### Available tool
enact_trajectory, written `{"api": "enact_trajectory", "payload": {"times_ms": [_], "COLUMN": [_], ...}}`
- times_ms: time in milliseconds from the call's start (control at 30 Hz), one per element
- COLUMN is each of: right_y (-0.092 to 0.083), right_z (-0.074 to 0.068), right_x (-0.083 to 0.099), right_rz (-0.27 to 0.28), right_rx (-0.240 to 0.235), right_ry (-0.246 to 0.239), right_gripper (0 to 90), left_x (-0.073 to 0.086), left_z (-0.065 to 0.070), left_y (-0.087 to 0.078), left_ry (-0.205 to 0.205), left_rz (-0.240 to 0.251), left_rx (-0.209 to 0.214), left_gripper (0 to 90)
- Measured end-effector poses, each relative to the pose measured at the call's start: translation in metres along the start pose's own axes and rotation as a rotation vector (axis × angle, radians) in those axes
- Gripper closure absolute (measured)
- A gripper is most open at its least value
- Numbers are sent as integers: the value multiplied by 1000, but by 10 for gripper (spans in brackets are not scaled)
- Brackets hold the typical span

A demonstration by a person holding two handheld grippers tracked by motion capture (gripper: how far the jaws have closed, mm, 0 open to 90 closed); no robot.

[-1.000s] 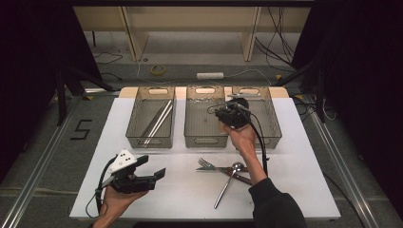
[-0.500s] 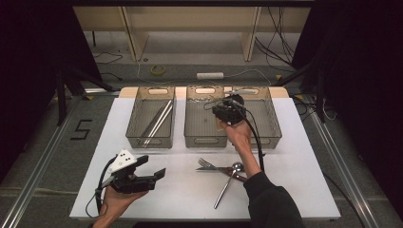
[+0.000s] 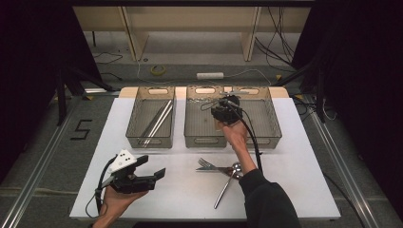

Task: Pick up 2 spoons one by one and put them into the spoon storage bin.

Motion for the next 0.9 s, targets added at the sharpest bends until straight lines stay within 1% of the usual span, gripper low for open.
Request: {"api": "enact_trajectory", "payload": {"times_ms": [67, 300, 500, 533, 600, 733, 900], "right_y": [3, 12, 17, 18, 17, 10, -8], "right_z": [-1, 0, 0, 0, 0, 0, 2], "right_x": [1, 4, 6, 7, 7, 4, 3], "right_rz": [-3, -20, -35, -37, -38, -19, 14], "right_rx": [6, 24, 27, 22, -1, -22, -54], "right_ry": [-6, -3, 4, 6, 16, 8, -6], "right_gripper": [773, 770, 753, 726, 646, 569, 504], "left_x": [0, 0, 0, 0, 0, 0, 0], "left_z": [0, 0, 1, 1, 1, 0, 1], "left_y": [0, 0, 0, 0, 0, 0, 0], "left_ry": [3, 5, 6, 6, 6, 6, 4], "left_rz": [-4, -4, -5, -5, -6, -8, -10], "left_rx": [0, 1, 2, 2, 2, 1, 0], "left_gripper": [194, 194, 193, 193, 193, 193, 193]}}
Point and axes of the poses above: each handheld gripper's, and its own axes: y roughly forward along the jaws, x roughly out of its underside, z roughly to its right, the point moved 3 cm from there along y, roughly forward along the jaws, and after that the axes turned 1 degree about -y, right-handed, at the moved point
